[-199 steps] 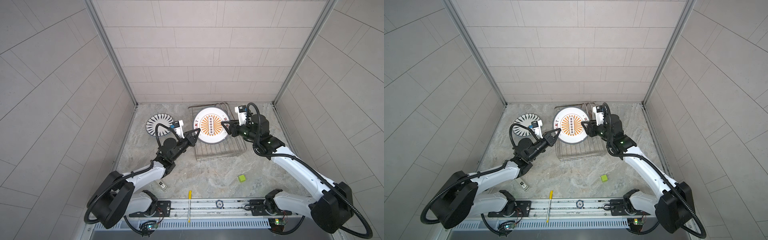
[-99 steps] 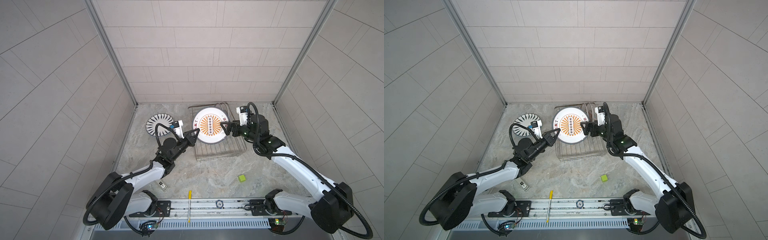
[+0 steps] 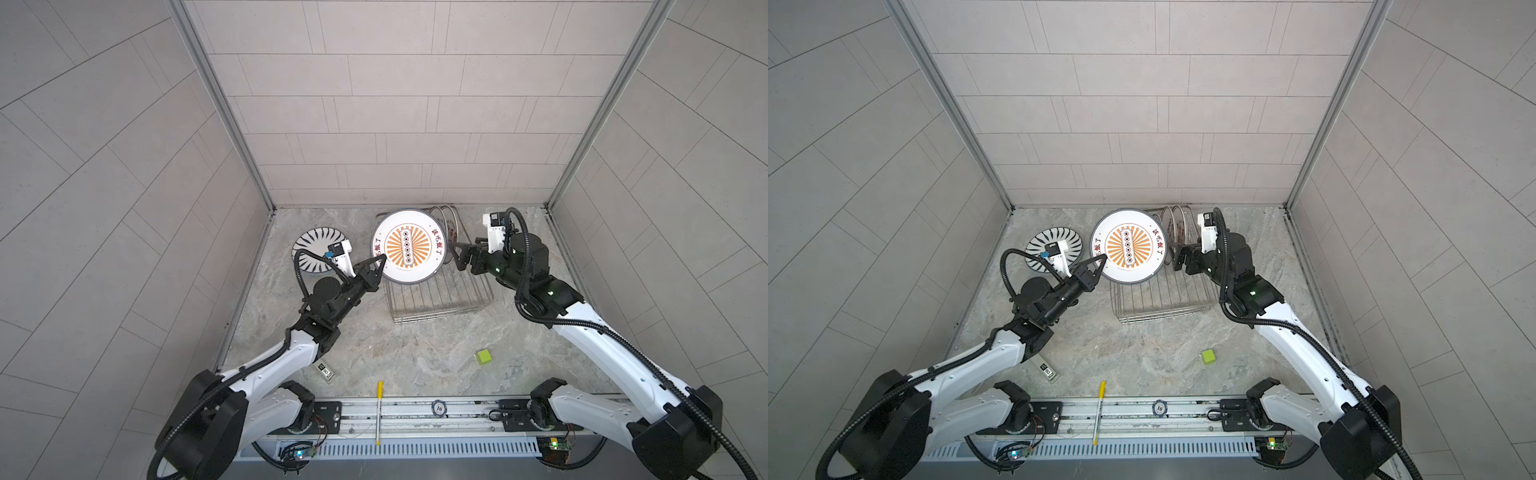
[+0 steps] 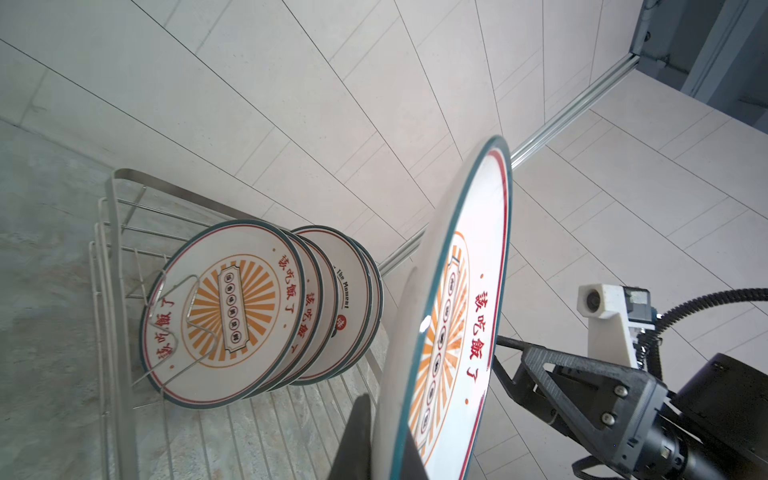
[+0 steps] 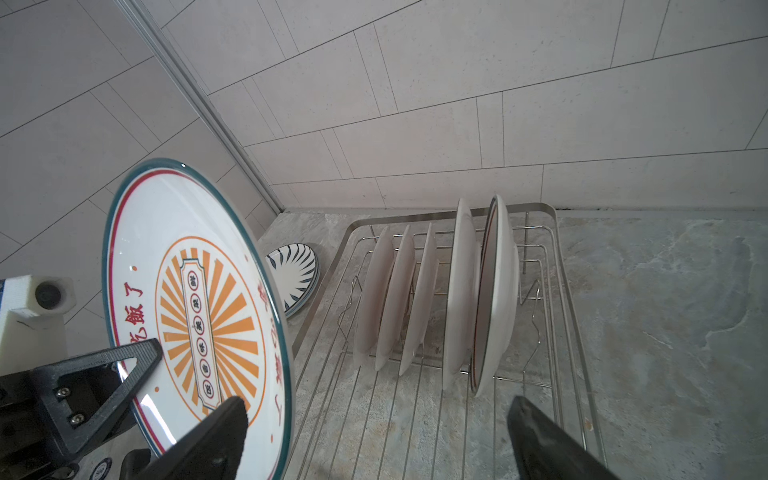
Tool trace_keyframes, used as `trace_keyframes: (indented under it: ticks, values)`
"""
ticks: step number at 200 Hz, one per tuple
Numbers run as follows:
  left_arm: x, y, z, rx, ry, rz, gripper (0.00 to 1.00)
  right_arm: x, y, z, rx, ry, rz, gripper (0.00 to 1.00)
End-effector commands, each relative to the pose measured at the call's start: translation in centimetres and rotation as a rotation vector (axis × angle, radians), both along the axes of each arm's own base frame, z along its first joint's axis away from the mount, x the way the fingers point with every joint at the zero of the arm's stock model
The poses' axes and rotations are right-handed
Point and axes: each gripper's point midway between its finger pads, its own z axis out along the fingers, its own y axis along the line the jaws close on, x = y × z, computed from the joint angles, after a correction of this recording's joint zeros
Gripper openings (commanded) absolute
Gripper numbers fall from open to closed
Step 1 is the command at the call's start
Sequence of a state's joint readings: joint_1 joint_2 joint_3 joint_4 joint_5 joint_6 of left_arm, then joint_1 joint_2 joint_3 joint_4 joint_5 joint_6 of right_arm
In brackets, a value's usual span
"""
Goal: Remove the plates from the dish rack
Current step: 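Lower the sunburst plate flat onto the table with the left gripper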
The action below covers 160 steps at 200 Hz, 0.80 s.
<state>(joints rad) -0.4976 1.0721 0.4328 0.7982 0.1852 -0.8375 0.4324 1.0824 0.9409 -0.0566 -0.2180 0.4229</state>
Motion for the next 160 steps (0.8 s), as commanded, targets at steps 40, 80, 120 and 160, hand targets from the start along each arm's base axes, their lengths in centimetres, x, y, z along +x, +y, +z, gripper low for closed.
trace_keyframes:
  ticks: [40, 80, 120, 160]
  values:
    - [-0.3, 5.2, 0.5, -0.049, 0.016, 0.133, 0.00, -0.2, 4.3, 0.7, -0.082, -0.050, 0.105, 0.99]
    - [-0.5, 9.7, -1.3, -0.090, 0.098, 0.250, 0.00, -0.1, 9.4, 0.2, -0.166, -0.057, 0.207, 0.99]
    - [-2.0, 12.9, -3.6, -0.095, 0.196, 0.392, 0.00, 1.0, 13.9, -0.7, -0.206, -0.001, 0.288, 0.98]
    - [-4.3, 15.4, -6.4, -0.104, 0.286, 0.502, 0.00, 0.1, 18.3, -2.4, -0.294, 0.036, 0.403, 0.98]
